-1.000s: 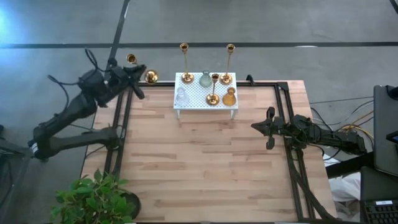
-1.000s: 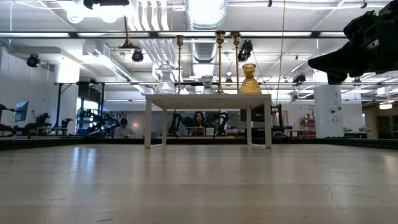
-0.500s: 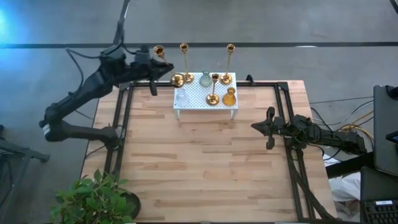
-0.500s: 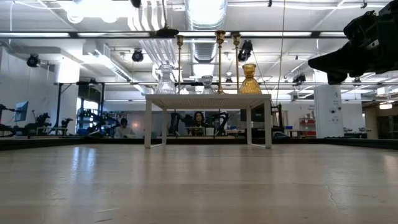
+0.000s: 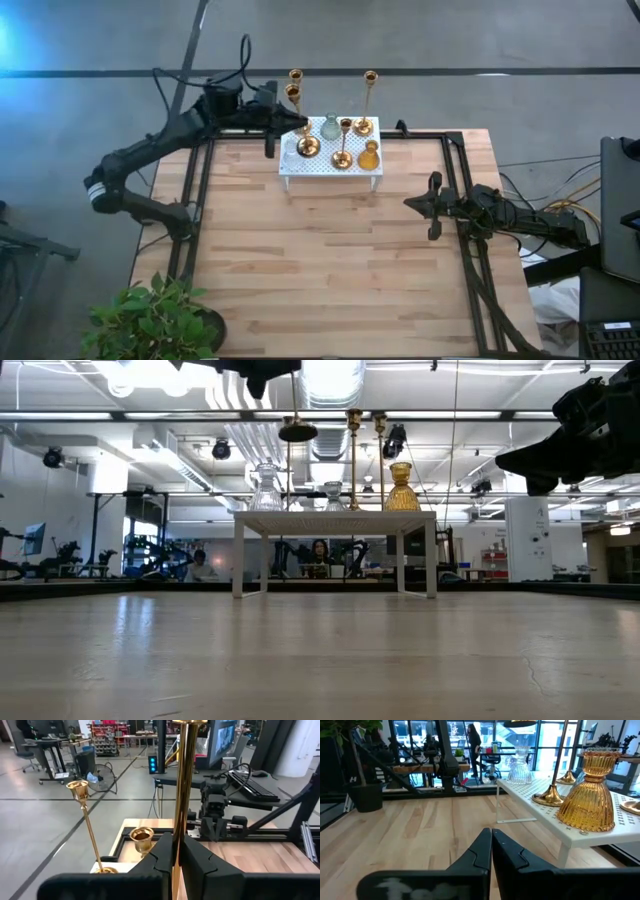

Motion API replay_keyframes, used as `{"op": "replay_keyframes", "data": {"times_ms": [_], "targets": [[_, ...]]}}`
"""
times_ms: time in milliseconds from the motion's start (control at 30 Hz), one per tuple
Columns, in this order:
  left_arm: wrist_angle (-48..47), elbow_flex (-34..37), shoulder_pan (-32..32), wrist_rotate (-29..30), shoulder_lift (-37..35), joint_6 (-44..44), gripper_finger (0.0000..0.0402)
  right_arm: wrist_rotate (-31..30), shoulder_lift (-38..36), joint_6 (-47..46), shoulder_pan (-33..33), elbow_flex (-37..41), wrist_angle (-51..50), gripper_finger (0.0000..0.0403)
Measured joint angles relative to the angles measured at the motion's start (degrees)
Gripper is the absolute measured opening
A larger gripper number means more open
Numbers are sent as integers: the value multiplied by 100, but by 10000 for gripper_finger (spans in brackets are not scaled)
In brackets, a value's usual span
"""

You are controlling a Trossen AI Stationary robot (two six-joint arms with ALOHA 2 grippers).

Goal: Pick & Place candle stick holders
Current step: Put the gold candle holder on the shelf

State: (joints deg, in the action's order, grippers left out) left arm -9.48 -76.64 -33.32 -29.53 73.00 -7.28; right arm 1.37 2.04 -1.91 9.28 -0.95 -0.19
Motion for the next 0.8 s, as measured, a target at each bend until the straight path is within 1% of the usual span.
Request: {"op": "replay_keyframes", "data": {"times_ms": [333, 633, 733, 800], "targets": [[153, 1, -4, -126, 421, 19, 21, 0, -2, 0, -2, 0, 0, 9], [152, 9, -4, -117, 715, -279, 21, 0, -2, 0, 0, 0, -2, 9], [241, 157, -4, -69, 722, -409, 21, 0, -2, 0, -1, 0, 0, 9], [403, 380, 4, 52, 674, -469, 21, 0, -2, 0, 0, 0, -2, 9]]}}
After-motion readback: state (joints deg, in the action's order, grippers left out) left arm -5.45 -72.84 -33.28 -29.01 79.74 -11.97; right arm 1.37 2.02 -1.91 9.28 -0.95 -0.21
